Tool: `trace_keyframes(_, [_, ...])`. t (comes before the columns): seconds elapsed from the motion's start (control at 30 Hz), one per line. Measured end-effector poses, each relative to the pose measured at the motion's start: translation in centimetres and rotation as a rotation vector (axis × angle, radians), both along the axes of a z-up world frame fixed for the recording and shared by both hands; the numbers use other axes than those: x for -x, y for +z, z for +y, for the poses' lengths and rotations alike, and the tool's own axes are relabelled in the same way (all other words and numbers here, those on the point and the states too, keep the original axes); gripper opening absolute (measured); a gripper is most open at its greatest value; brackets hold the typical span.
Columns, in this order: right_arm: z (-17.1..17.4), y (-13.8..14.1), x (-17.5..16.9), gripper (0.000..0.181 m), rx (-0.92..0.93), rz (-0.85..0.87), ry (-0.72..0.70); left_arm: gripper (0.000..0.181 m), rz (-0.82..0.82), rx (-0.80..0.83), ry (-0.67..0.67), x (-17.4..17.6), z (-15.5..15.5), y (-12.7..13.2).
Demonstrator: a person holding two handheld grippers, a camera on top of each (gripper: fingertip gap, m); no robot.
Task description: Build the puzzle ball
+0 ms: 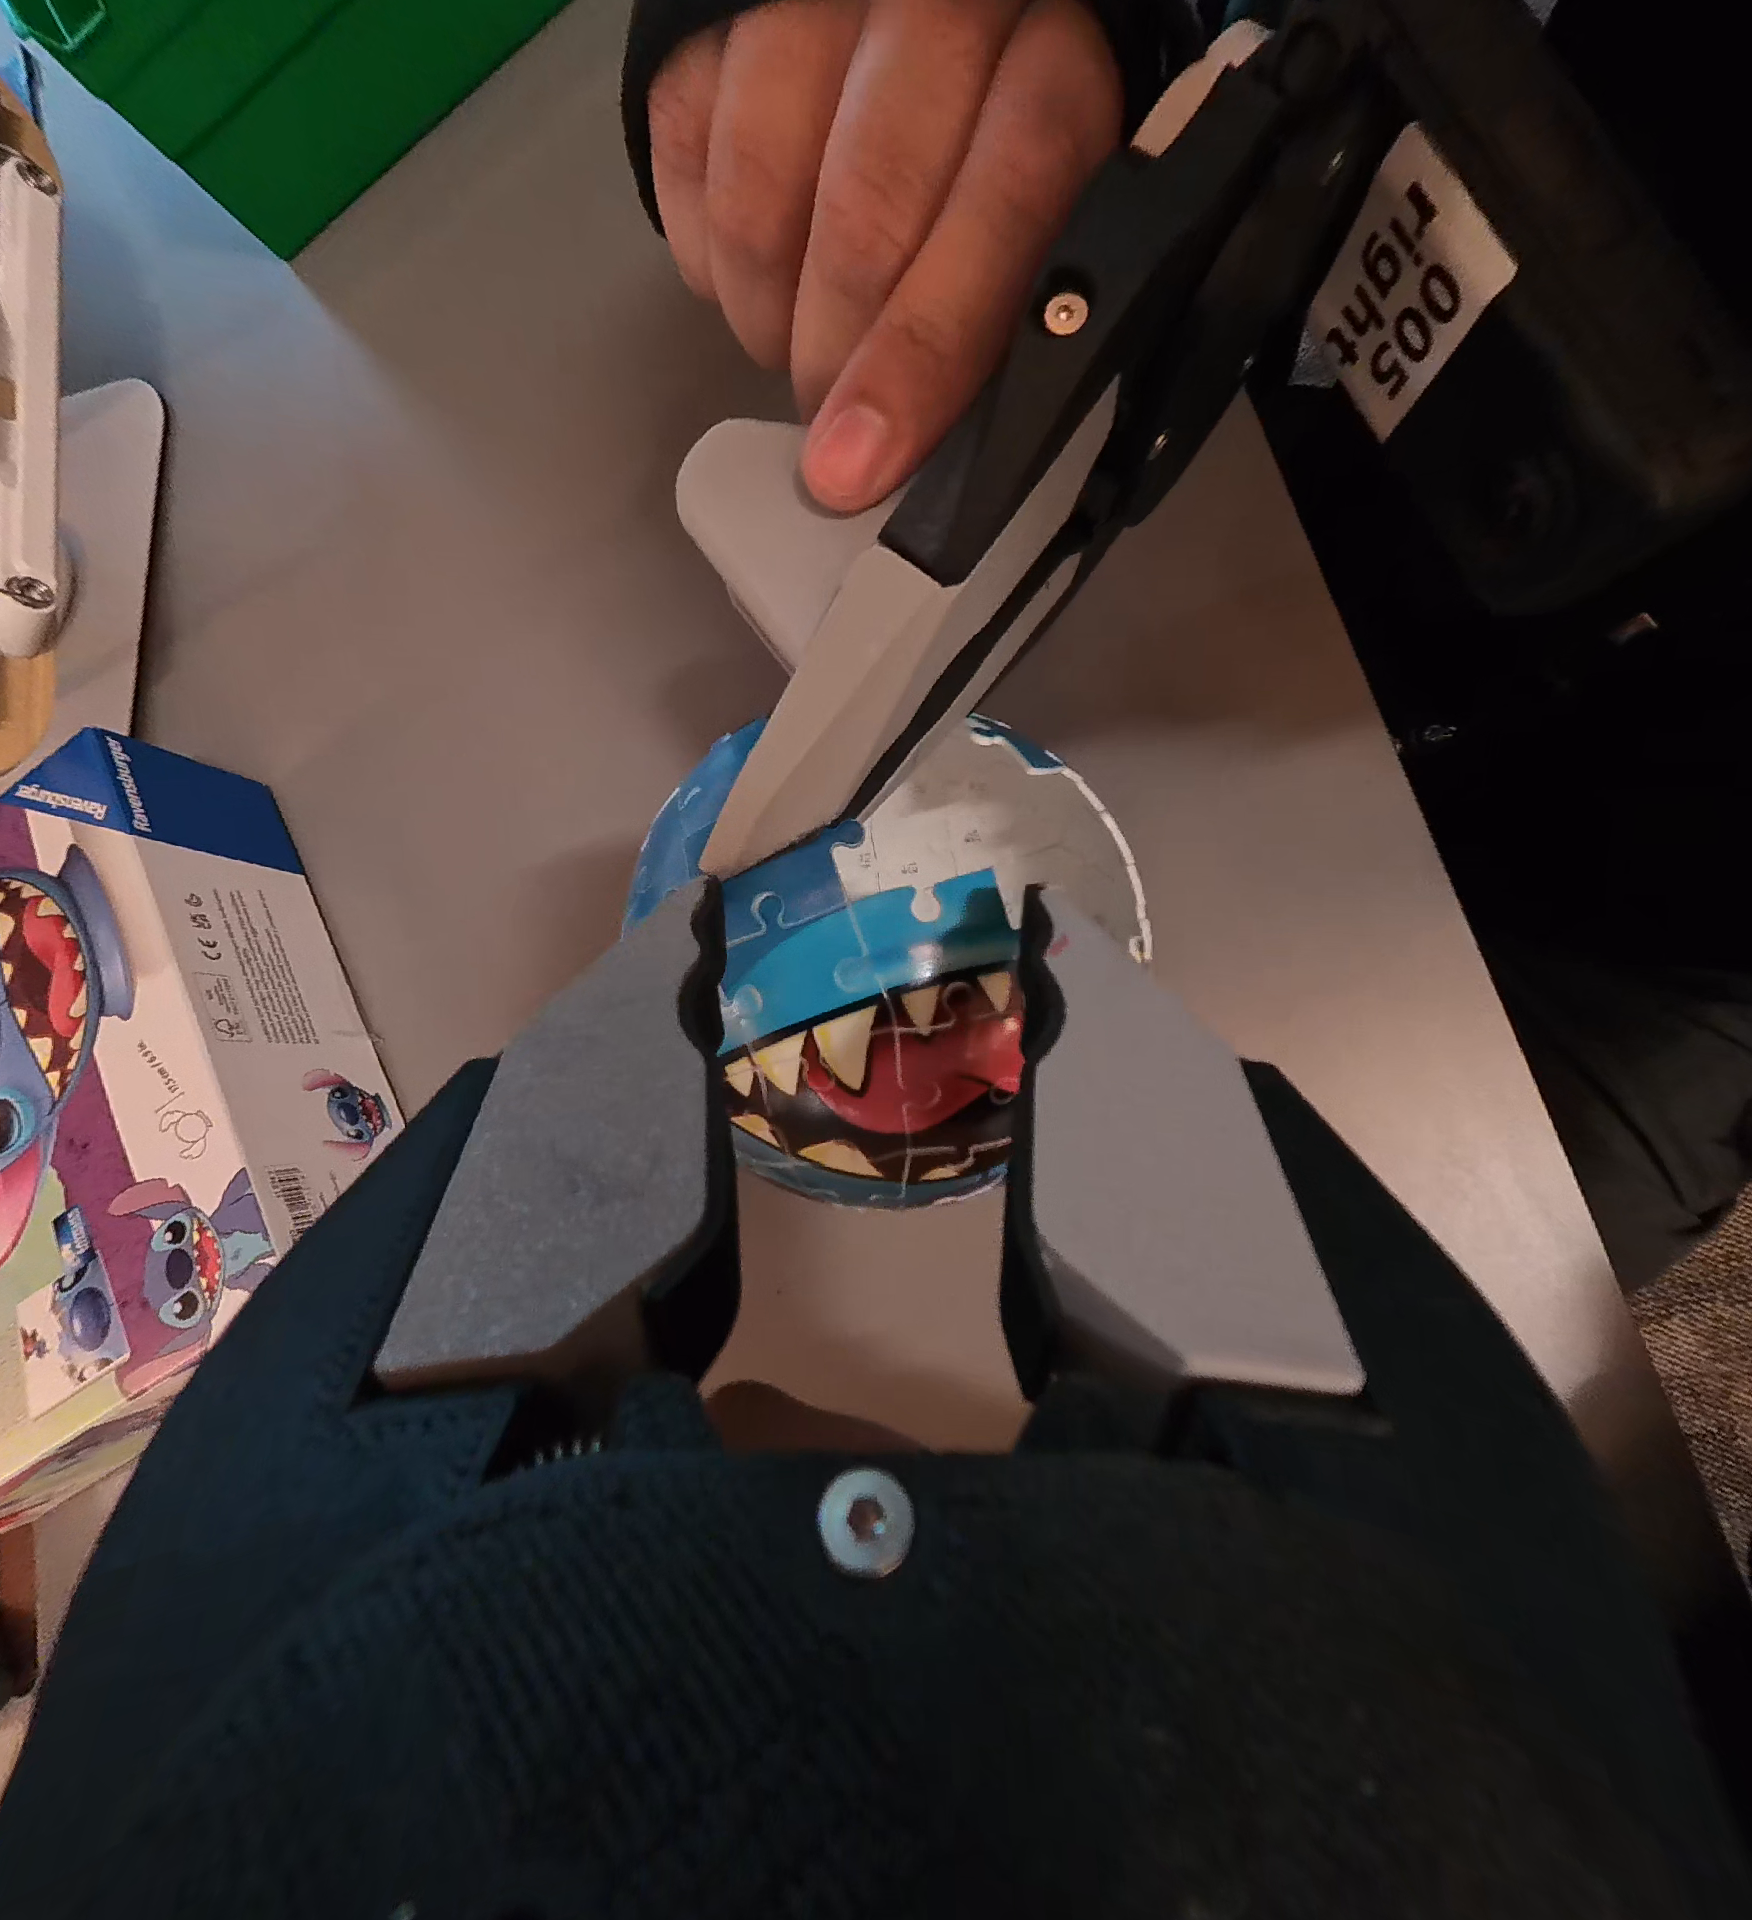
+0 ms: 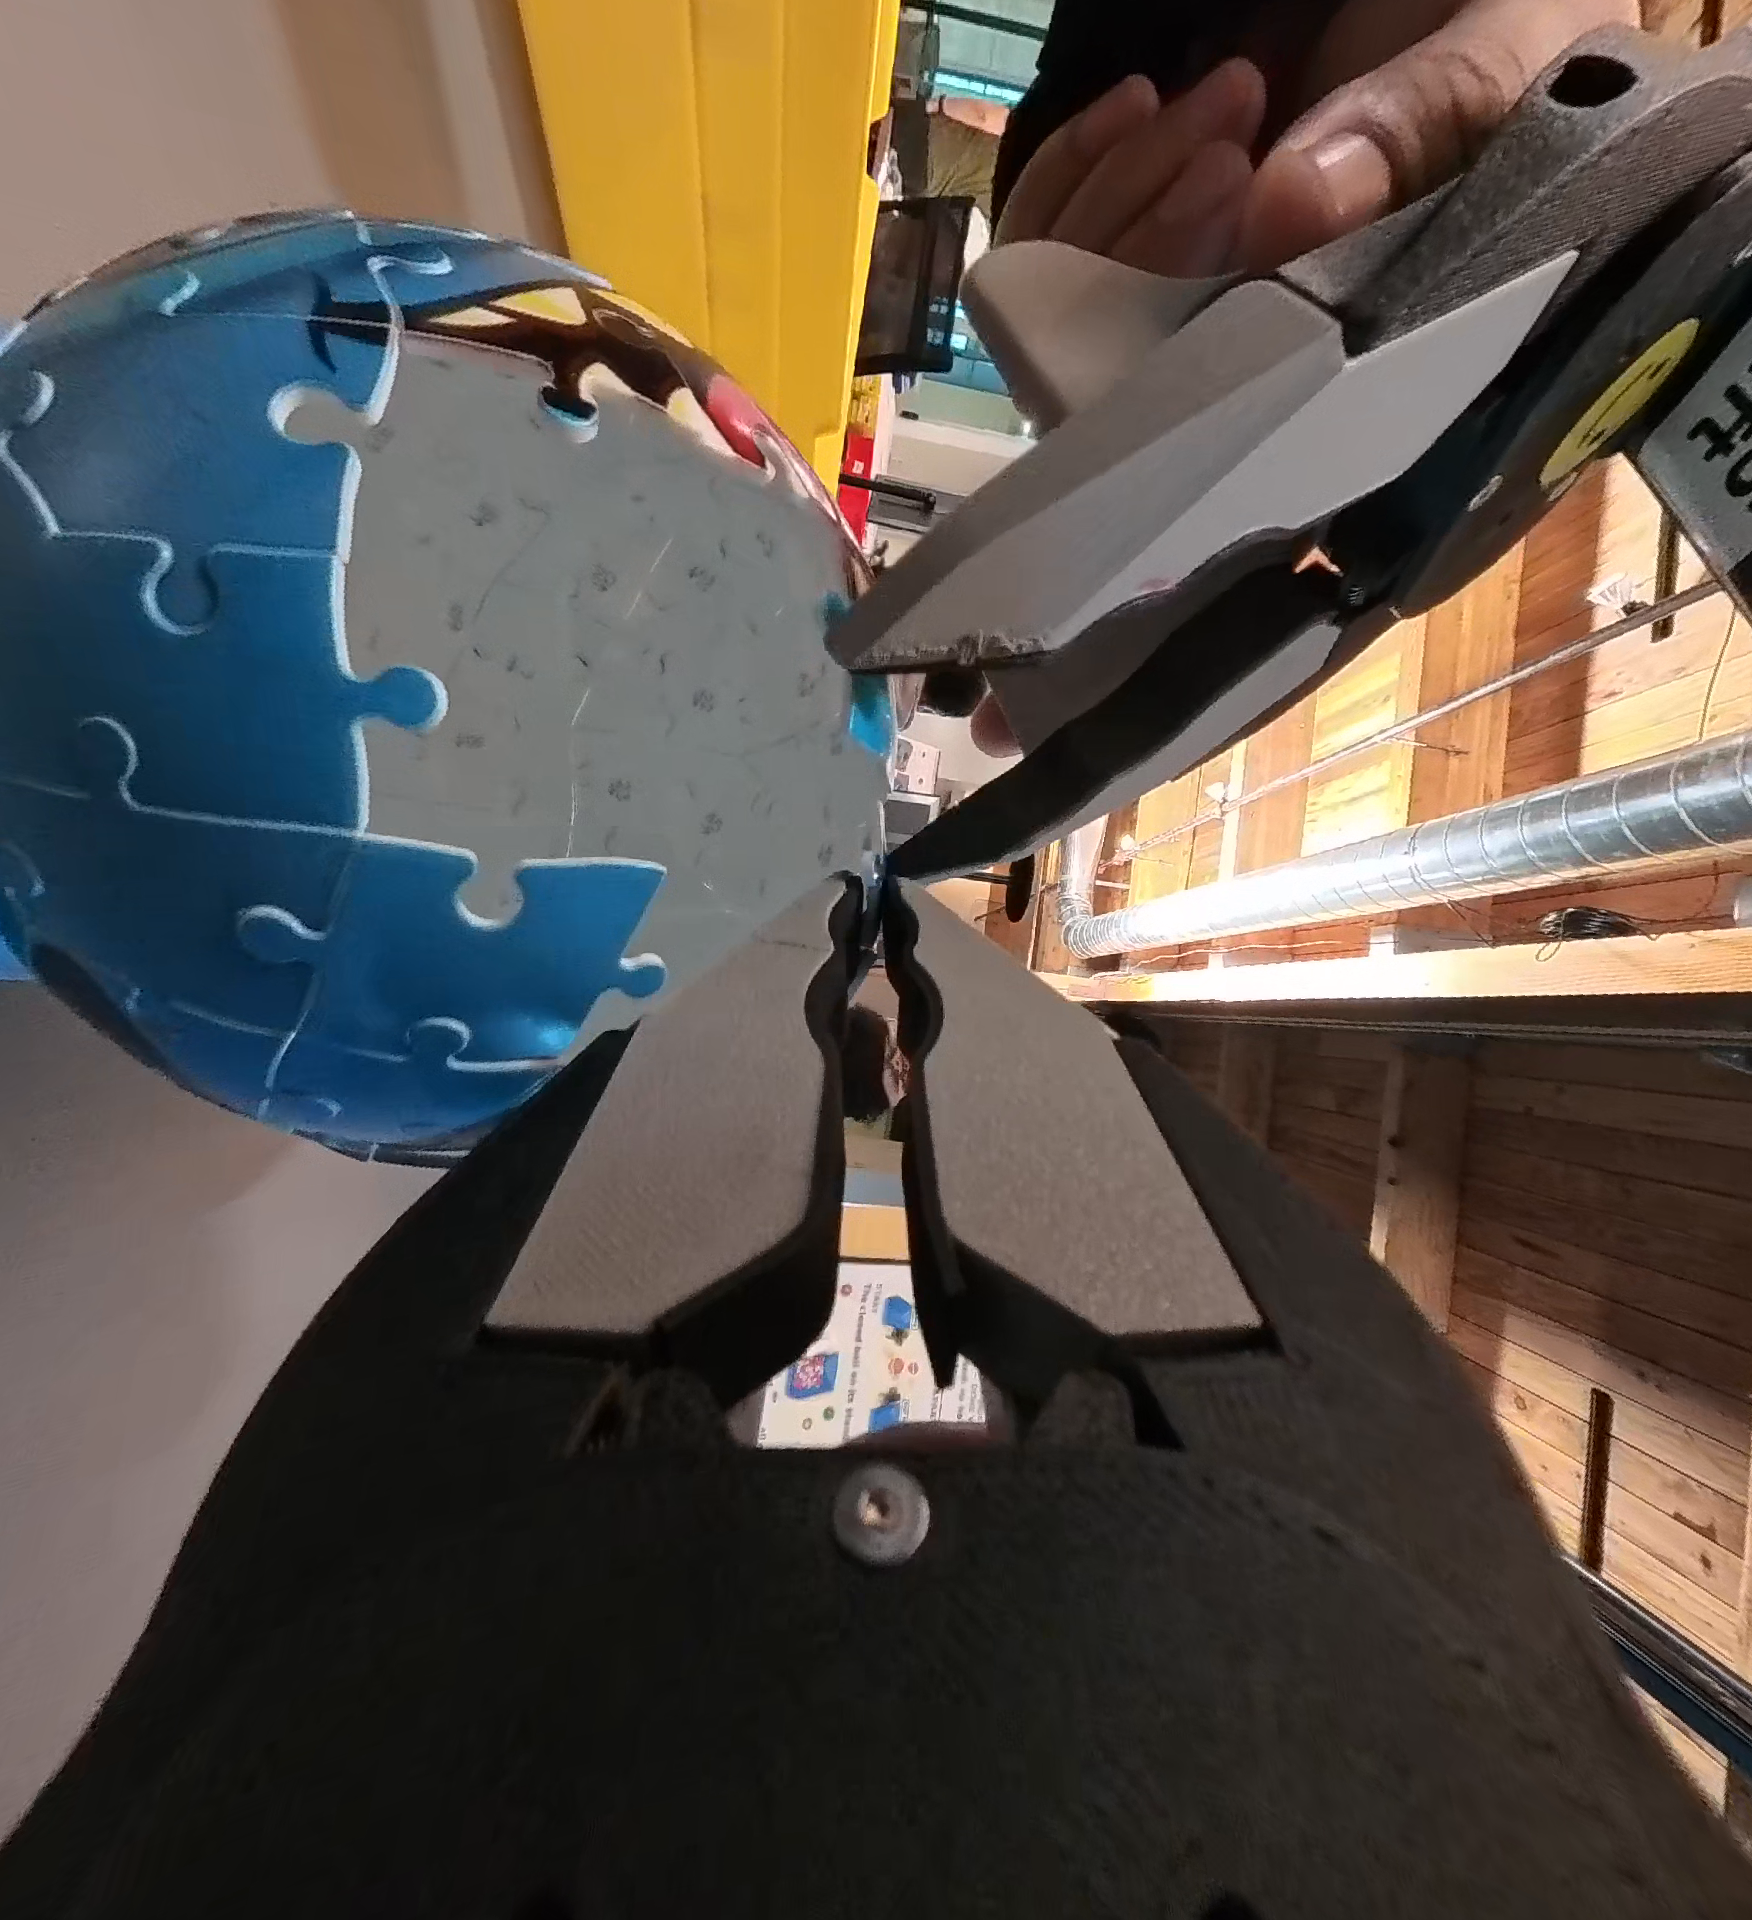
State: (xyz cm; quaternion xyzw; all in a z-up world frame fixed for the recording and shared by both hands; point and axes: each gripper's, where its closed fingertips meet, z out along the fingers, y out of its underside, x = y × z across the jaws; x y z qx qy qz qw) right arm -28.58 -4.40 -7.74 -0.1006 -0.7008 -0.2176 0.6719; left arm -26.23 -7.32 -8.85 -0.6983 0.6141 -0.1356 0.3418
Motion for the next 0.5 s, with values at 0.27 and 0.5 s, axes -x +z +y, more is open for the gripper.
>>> trace_keyframes(0.27, [-0.4, 0.1, 0.0, 0.002, -0.004, 0.002, 0.028, 0.053, 0.0, 0.002, 0.0, 0.0, -0.1, 0.1])
trace_keyframes(0.5, [-1.0, 0.2, 0.4, 0.001, -0.037, -0.022, 0.067, 0.056, 0.002, 0.007, 0.007, 0.1, -0.1, 0.0])
